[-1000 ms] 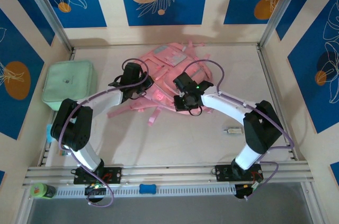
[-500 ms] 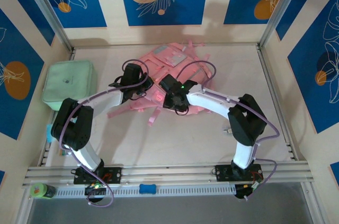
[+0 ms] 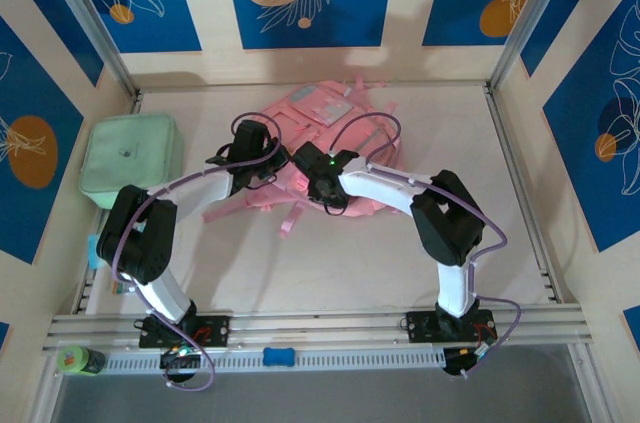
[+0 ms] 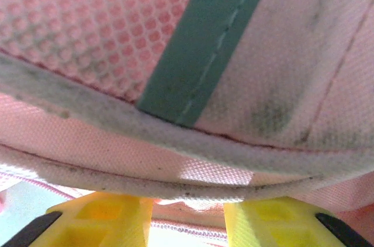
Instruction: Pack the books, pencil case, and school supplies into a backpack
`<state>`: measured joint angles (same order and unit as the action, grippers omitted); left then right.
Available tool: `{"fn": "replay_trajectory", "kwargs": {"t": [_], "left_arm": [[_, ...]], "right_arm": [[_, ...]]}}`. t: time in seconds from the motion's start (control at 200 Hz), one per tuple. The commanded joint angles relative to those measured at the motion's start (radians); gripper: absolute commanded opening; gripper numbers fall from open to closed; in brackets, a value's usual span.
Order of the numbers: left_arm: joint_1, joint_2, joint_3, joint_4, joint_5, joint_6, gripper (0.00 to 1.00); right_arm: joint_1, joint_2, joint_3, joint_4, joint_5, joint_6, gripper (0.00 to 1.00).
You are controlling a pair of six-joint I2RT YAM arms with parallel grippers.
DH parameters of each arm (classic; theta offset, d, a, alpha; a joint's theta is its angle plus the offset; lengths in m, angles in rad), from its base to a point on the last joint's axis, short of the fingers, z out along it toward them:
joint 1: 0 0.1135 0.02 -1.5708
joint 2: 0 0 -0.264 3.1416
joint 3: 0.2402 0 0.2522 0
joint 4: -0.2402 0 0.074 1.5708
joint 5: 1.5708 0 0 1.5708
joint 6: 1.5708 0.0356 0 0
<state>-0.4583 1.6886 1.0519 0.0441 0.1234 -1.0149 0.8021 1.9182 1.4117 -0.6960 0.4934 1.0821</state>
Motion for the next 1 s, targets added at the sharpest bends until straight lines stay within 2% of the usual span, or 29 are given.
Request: {"fn": "replay_trajectory", "kwargs": {"t": [0.0,0.22,0.395,0.515,0.835,0.995], "left_arm": [[-0.007,-0.004,0.027,0.029,0.015,0.01,0.0],[-0.003,-0.011,0.039,0.005,0.005,0.019,0.0],[0.009,-0.027,0.032,-0.001,-0.004,0.022,0.0],[0.01,-0.032,0.031,-0.007,-0.004,0.025,0.0],[0.037,-0.048,0.034,-0.071,-0.002,0.055,0.0],[0.062,-0.064,0.027,-0.081,-0.007,0.074,0.0]], "right_arm": [[-0.024,0.022,-0.017,-0.001,0.065,0.03,0.36],[-0.009,-0.024,-0.044,-0.026,0.102,-0.007,0.14],[-0.004,-0.126,-0.153,0.002,0.119,-0.072,0.0],[-0.016,-0.192,-0.21,0.038,0.104,-0.142,0.0],[0.006,-0.319,-0.312,0.063,0.104,-0.473,0.0],[-0.054,-0.442,-0.449,0.098,0.036,-0.553,0.0]]}}
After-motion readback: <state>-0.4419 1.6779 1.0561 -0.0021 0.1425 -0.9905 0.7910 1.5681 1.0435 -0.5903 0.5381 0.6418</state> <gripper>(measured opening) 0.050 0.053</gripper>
